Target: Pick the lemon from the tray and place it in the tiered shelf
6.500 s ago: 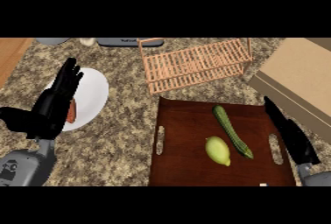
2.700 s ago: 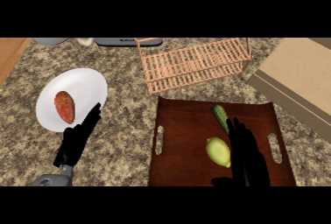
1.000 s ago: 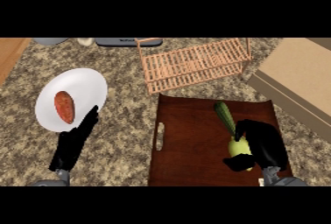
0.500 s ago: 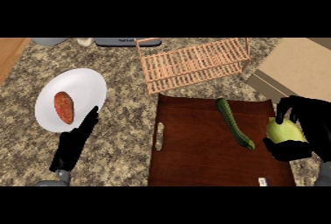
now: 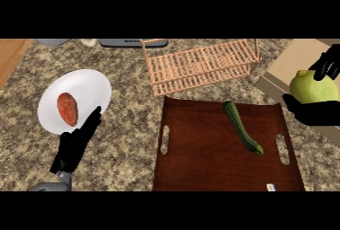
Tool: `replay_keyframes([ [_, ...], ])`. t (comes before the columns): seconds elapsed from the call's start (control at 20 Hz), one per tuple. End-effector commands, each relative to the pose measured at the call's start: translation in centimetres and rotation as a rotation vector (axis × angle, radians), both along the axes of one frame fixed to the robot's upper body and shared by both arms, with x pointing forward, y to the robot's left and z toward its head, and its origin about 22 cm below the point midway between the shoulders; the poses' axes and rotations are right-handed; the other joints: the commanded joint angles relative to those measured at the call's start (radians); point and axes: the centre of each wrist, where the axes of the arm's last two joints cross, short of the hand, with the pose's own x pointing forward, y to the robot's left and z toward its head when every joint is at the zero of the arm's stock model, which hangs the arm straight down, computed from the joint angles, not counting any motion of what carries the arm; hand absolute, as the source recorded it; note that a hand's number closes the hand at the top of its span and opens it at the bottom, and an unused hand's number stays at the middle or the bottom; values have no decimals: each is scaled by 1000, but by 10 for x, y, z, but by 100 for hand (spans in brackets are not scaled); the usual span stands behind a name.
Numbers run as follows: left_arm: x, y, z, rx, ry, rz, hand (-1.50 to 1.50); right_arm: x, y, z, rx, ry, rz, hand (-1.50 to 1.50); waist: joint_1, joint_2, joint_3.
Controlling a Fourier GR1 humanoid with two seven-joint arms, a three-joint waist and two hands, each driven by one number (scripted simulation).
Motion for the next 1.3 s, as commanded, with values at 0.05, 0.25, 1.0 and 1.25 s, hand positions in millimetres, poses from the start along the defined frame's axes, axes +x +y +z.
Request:
replay_keyframes([
  [0.05, 6, -4, -9, -7, 2, 9, 0, 29, -7, 52, 33, -52, -13, 150, 1, 2, 0],
  [0.25, 3, -19, -3, -2, -16, -17, 0, 77, 21, 66, -2, -68, -73, 150, 17, 5, 0],
  [1.0, 19, -17, 6, -12, 0, -32, 0, 190, 47, 34, -63, 25, 16, 150, 30, 14, 0],
  [1.25, 7, -18, 2, -1, -18, -38, 0, 207, 63, 19, -56, 82, 41, 150, 39, 15, 0],
])
